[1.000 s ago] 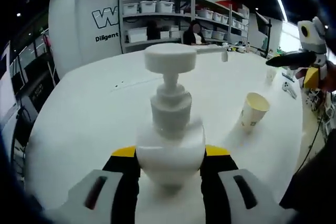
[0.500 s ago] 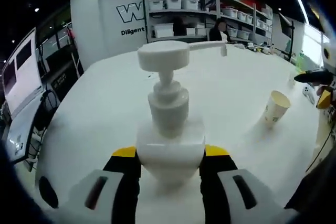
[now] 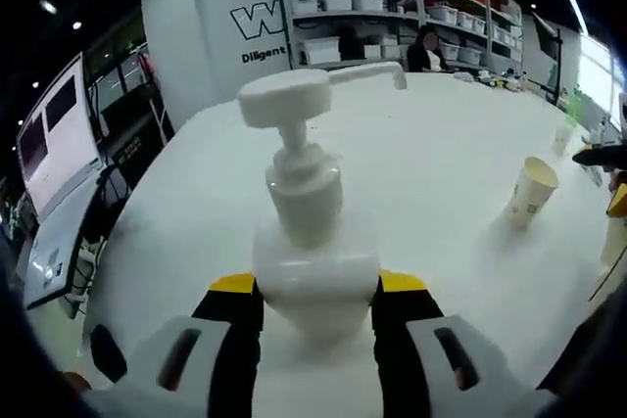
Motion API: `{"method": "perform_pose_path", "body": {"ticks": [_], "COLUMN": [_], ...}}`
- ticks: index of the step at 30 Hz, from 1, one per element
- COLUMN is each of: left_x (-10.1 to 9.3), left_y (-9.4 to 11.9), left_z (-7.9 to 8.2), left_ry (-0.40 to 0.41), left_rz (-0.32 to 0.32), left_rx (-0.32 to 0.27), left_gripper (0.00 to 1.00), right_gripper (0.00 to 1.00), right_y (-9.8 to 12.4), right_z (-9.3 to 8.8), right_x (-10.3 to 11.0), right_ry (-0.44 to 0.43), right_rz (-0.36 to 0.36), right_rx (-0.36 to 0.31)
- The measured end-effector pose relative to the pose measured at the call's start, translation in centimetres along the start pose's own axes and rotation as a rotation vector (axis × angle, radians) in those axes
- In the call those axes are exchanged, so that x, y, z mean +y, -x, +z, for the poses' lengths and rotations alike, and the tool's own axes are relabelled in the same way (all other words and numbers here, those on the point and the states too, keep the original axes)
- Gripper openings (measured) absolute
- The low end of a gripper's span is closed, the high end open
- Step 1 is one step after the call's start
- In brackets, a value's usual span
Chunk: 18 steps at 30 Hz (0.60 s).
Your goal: Hold the bottle steady, press the pump all the way down and release, and repeat the specified number of times to dispense into the cup
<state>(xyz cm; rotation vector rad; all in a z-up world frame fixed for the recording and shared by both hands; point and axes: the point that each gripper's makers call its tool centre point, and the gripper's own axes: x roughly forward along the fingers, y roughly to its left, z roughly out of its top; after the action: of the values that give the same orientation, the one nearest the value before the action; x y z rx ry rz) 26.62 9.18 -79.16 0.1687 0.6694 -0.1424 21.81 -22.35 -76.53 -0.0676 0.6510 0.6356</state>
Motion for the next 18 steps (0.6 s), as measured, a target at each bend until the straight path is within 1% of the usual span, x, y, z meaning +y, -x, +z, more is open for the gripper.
{"method": "perform_pose_path", "body": {"ticks": [1, 3, 5, 9, 12, 13, 15, 16, 17, 18], "left_x": [-0.3, -0.6, -0.8, -1.5, -1.7, -1.9, -2.7, -2.8, -2.7, -2.7], "left_y": [0.1, 0.4, 0.6, 1.1, 1.6, 1.8, 2.2, 2.4, 2.5, 2.6], "left_z": [-0.1, -0.1, -0.2, -0.4, -0.7, -0.7, -1.0, -0.8, -0.4, -0.4], "left_ry": [0.013, 0.016, 0.010, 0.013, 0.030, 0.046, 0.083, 0.102, 0.148, 0.159], "left_rz": [-0.019, -0.028, -0.033, -0.061, -0.088, -0.111, -0.172, -0.194, -0.203, -0.204], "left_rx": [-0.003, -0.007, -0.009, -0.020, -0.029, -0.037, -0.044, -0.072, -0.119, -0.123], "left_gripper": [0.46, 0.48, 0.48, 0.52, 0.53, 0.55, 0.65, 0.75, 0.86, 0.97], "right_gripper": [0.97, 0.96, 0.97, 0.97, 0.97, 0.98, 0.98, 0.98, 0.98, 0.98], "right_y": [0.0, 0.0, 0.0, 0.2, 0.3, 0.4, 0.6, 0.7, 0.8, 0.8], "right_z": [-0.2, -0.3, -0.3, -0.3, -0.7, -0.8, -0.9, -0.9, -0.9, -1.0], "right_x": [0.0, 0.0, 0.0, 0.3, 0.5, 0.5, 0.6, 0.6, 0.6, 0.7], "right_ry": [0.000, 0.006, 0.007, -0.005, -0.002, -0.003, -0.012, -0.015, -0.021, -0.024], "right_rz": [-0.003, -0.011, -0.015, -0.020, -0.019, -0.020, -0.023, -0.023, -0.023, -0.022], "right_rx": [0.004, 0.007, 0.005, -0.005, 0.004, 0.008, 0.005, 0.003, 0.004, 0.005]}}
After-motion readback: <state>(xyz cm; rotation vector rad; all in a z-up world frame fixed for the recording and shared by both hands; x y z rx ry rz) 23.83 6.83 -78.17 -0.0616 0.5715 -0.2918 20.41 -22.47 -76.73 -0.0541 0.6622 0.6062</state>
